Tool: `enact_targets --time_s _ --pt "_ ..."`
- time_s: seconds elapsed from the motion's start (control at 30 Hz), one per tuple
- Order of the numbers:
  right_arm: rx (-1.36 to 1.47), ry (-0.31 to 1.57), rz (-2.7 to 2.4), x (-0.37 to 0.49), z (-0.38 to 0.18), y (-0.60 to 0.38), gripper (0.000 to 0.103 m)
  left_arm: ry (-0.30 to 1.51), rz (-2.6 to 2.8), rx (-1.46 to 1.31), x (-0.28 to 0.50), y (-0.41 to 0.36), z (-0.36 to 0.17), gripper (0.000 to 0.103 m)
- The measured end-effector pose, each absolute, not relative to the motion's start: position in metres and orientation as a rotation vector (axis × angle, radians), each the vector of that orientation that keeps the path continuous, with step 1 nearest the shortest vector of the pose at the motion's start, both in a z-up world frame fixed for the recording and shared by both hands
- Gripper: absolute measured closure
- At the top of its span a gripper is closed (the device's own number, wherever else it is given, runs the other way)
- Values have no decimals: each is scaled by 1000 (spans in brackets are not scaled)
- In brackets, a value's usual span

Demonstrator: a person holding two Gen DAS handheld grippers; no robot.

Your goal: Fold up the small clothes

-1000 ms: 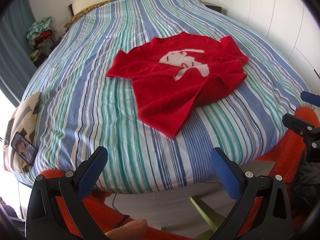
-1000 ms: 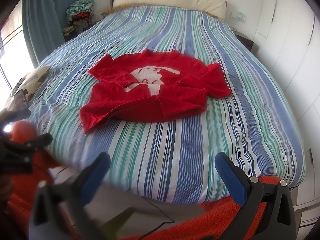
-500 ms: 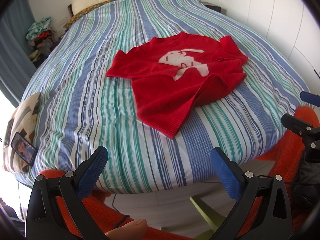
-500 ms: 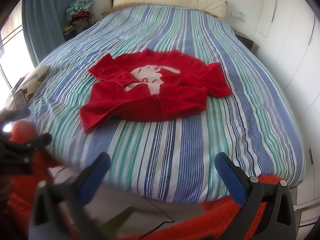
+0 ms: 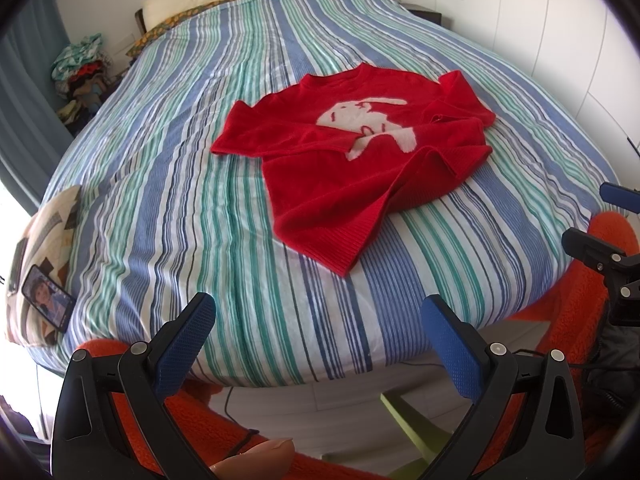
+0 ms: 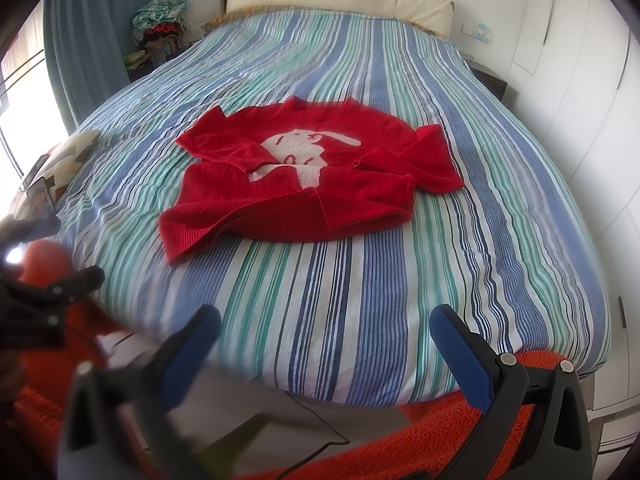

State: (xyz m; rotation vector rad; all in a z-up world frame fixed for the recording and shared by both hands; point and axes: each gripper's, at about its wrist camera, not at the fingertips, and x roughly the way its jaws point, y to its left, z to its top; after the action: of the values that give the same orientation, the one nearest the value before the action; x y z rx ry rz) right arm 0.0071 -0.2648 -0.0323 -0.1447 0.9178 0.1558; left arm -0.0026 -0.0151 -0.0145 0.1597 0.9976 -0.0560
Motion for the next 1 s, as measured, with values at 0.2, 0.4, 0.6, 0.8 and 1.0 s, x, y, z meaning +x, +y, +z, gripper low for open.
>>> enact_targets --time_s 0.2,0.4,0.6,0.8,1.0 --pt "-145 919 155 7 -33 -264 0 1014 -49 147 -2 -13 -16 0" --pt "-159 898 151 5 -31 -266 0 1063 -8 61 4 7 -23 0" --pt "-168 846 109 16 -26 -286 0 1087 17 24 8 18 -25 0" --pt "-213 819 158 64 -31 -302 0 1093 18 -2 8 20 -22 1" --pt "-31 1073 292 131 -90 -304 12 1148 -40 -139 25 38 -52 1"
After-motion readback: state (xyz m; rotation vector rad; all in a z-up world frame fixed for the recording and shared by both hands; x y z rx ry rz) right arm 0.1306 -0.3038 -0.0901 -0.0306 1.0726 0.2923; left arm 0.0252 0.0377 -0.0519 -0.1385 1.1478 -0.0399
